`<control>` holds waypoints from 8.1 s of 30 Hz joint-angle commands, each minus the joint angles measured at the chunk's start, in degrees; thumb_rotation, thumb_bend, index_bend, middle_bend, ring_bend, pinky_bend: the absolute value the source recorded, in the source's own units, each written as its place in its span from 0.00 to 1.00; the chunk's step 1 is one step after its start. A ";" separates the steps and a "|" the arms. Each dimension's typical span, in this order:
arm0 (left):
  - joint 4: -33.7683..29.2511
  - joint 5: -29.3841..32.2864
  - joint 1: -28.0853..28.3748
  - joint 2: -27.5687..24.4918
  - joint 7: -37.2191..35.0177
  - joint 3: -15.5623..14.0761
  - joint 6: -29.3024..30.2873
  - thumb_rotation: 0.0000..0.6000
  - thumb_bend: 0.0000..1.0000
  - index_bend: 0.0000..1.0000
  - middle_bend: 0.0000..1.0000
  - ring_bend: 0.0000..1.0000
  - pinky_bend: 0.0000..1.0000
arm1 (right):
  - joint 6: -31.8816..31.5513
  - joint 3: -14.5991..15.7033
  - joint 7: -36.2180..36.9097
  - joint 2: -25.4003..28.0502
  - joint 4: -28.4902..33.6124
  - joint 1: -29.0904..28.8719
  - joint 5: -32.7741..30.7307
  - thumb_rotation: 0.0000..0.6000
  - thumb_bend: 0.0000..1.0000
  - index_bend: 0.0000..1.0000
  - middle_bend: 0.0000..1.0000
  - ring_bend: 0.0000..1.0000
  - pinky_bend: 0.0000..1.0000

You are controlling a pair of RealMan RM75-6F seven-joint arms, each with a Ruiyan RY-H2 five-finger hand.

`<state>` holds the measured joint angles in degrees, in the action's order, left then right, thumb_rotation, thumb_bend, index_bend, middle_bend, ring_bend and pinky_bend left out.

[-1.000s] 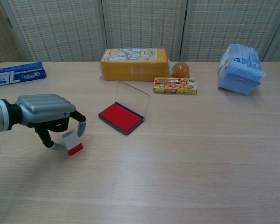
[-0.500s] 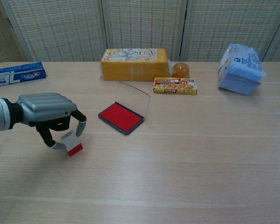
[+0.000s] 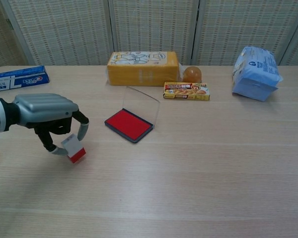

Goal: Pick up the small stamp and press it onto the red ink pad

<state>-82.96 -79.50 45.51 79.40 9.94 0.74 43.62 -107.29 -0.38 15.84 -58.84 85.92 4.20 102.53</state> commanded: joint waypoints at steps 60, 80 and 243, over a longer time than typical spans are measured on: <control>14.57 29.52 17.69 8.40 5.39 8.58 -13.16 1.00 0.31 0.83 1.00 0.97 0.62 | -14.52 -1.45 22.36 -1.11 -12.70 3.74 -0.64 1.00 0.20 0.00 0.00 0.00 0.00; 16.56 37.22 22.98 12.49 9.23 6.99 -12.76 1.00 0.31 0.83 1.00 0.97 0.62 | -18.70 -2.11 24.33 -2.71 -15.20 5.67 -1.19 1.00 0.18 0.00 0.00 0.00 0.00; -25.01 17.51 -10.18 -12.30 18.11 -4.86 36.89 0.76 0.18 0.04 0.90 0.71 0.58 | -13.93 -2.59 19.04 -2.55 -11.38 5.33 -1.56 1.00 0.16 0.00 0.00 0.00 0.00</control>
<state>-100.32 -54.68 44.73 75.15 30.17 -0.43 67.58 -122.98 -3.41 36.47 -61.95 73.25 10.33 100.52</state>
